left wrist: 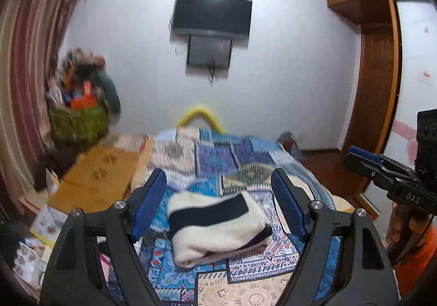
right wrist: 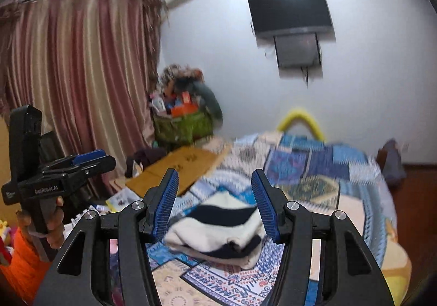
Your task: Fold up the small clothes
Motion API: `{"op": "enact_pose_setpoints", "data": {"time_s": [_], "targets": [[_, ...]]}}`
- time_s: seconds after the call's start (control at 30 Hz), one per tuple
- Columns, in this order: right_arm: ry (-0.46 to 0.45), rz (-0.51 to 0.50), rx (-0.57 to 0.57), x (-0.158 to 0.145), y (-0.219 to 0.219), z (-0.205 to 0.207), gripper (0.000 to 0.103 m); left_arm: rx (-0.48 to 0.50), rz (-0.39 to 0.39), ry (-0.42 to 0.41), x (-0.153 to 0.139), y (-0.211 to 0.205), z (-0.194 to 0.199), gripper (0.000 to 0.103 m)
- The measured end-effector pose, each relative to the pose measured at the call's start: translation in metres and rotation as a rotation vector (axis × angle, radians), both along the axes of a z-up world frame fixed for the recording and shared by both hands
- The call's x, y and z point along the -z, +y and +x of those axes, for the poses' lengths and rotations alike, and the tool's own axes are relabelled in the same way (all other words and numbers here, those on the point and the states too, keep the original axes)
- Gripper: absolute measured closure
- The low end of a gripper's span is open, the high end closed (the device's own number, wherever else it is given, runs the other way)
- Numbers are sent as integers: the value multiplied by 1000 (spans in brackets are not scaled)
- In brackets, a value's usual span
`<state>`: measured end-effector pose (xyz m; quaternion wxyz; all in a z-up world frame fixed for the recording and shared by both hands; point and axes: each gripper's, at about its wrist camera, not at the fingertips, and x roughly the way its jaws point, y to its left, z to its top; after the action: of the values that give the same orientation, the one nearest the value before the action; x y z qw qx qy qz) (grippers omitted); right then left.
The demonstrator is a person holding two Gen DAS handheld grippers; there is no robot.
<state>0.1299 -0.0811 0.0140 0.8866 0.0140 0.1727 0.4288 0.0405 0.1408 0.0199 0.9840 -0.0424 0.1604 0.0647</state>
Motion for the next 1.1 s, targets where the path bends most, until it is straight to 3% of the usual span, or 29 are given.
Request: {"op": "enact_pose_setpoints", "data": {"time_s": [0.13,0.2,0.27,0.53,1.1], "targets": [[-70,28,19,-10,-5,-30,50,-28,38,-71,-9,-18,-30,20],[-86,35,35,-11,-7,-41,42,-36,47,-87,-9,-23,-40,13],[-95,42,60,-9,-9,-50,27,-43,56,-94,-8,-29,-46,6],[-103,23,119,-4,-9,-55,2,-45,55,-97,-1,-38,-52,1],[-94,18,150,2,-17,-59,1,-24,51,-107,2,-40,-53,1]]}}
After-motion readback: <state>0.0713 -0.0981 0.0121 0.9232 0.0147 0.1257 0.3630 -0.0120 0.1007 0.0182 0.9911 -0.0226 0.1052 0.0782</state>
